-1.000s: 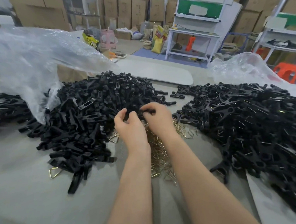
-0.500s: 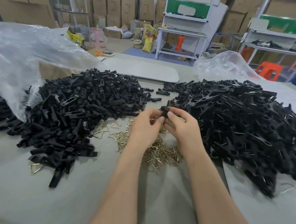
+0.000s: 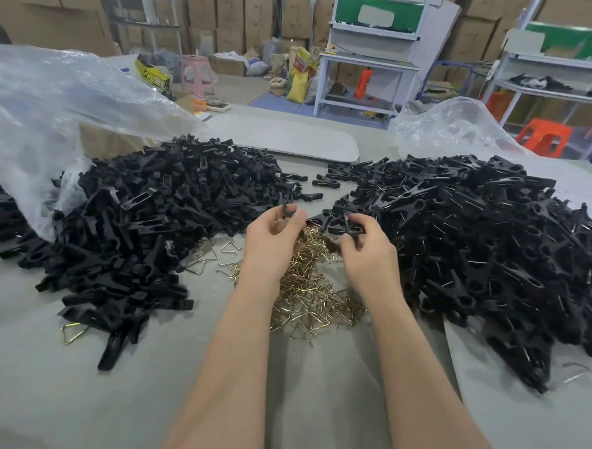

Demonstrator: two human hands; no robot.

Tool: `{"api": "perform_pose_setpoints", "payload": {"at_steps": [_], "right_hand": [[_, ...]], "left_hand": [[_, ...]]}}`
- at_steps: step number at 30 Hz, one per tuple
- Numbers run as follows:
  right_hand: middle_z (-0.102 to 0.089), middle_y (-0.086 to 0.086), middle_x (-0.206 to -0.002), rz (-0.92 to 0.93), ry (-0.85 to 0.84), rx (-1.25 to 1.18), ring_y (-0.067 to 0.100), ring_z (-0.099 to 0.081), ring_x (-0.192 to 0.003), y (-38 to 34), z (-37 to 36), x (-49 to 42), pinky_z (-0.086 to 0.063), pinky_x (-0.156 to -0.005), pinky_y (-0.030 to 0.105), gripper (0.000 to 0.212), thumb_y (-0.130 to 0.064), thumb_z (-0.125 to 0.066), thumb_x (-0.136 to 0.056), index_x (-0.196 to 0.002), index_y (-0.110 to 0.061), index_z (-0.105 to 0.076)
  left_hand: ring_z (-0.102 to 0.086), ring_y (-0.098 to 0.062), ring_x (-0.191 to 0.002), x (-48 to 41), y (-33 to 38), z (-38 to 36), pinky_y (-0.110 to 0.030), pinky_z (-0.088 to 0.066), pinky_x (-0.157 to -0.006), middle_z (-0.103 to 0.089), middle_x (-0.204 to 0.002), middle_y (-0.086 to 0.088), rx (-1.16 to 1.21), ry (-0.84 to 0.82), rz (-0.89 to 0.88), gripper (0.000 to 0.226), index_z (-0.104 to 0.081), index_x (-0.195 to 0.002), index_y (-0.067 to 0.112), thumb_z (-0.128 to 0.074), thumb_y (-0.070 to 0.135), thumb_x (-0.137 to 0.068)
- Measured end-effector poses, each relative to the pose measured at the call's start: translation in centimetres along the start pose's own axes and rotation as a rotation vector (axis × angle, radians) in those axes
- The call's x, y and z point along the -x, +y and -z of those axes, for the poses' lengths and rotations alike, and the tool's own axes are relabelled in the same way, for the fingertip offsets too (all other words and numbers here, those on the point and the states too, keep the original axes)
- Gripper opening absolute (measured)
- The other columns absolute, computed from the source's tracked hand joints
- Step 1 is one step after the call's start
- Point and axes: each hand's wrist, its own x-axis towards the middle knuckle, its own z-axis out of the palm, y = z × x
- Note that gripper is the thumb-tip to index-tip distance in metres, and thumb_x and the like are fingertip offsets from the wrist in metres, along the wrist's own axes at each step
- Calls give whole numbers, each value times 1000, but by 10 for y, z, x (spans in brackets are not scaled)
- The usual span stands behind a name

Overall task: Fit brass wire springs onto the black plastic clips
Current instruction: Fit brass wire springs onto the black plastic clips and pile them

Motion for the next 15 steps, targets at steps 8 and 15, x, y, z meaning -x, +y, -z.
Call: {"api": "perform_pose_setpoints", "payload": {"at_steps": [8,15], "right_hand": [[-68,-3,-68,-121,-119,-626,8,-63,-66,-15,9,-2,-53,-68,22,7,-16,-54,-94,-95,-13,-61],[-33,-9,-42,-229,-439,-942,7,-27,-38,-20,15,-4,-25,-42,17,25,-7,-51,-93,-71,-14,-61]], "left_hand": [[-56,-8,-78,-4,-3,-3,-22,-52,-71,-60,-82,2,-12,17,9,21,-62,-85,17,-47,20,-100],[-55,-8,-71,0,3,-2,-17,-52,-60,-60,-78,1,140,-155,115,12,-67,-96,11,-55,16,-95]]}}
